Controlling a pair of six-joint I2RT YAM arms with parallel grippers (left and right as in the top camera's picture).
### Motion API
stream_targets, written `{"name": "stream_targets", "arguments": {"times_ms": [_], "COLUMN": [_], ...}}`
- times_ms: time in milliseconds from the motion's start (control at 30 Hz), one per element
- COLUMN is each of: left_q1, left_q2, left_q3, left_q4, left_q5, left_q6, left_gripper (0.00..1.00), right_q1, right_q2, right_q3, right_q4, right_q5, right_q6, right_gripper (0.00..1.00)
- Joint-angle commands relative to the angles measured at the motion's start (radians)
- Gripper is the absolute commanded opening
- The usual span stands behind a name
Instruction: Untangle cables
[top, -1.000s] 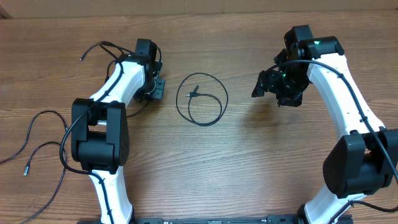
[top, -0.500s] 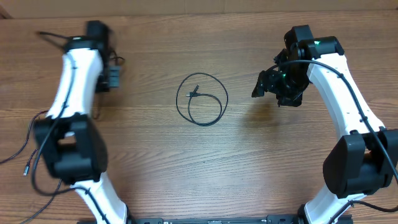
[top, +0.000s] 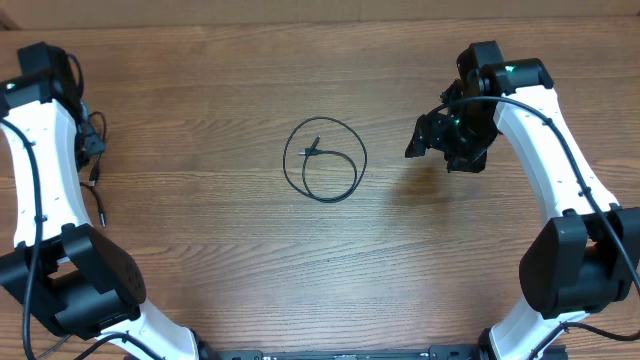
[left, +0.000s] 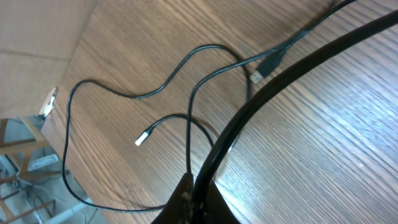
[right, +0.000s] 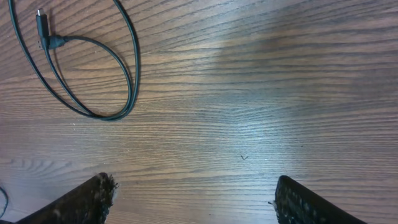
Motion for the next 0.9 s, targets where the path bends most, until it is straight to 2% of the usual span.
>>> {"name": "stream_targets", "arguments": {"times_ms": [0, 133, 167, 233, 367, 500, 633, 733, 867], "left_q1": [0.009, 0.009, 0.009, 0.005, 0.0, -0.014, -0.071, -0.135, -0.264], "left_q2": [-0.019, -0.019, -0.019, -0.019, -0.019, -0.019, -0.019, -0.019, -0.013], "left_q3": [0.026, 0.026, 0.026, 0.026, 0.026, 0.026, 0.026, 0.026, 0.026], "left_q4": [-0.003, 0.012, 0.018, 0.027, 0.06, 0.099, 0.14, 0.165, 0.215], "left_q5": [-0.029, 0.04, 0.059, 0.104, 0.262, 0.518, 0.777, 0.863, 0.89], "left_q6": [-0.05, -0.054, -0.054, -0.035, 0.057, 0.18, 0.3, 0.336, 0.335], "left_gripper": [0.11, 0.46, 0.52, 0.56, 0.56, 0.58, 0.64, 0.7, 0.86], "right_q1": [-0.002, -0.002, -0.002, -0.002, -0.002, -0.002, -0.002, -0.002, -0.002], "right_q2": [-0.021, -0.021, -0.021, -0.021, -0.021, -0.021, -0.021, -0.021, -0.021], "right_q3": [0.001, 0.001, 0.001, 0.001, 0.001, 0.001, 0.001, 0.001, 0.001], "right_q4": [0.002, 0.003, 0.002, 0.002, 0.002, 0.002, 0.002, 0.002, 0.0], "right_q5": [0.01, 0.01, 0.01, 0.01, 0.01, 0.01, 0.01, 0.01, 0.009], "right_q6": [0.003, 0.003, 0.003, 0.003, 0.003, 0.003, 0.003, 0.003, 0.003], "right_gripper": [0.81, 0.81, 0.81, 0.81, 0.81, 0.81, 0.81, 0.81, 0.81]}}
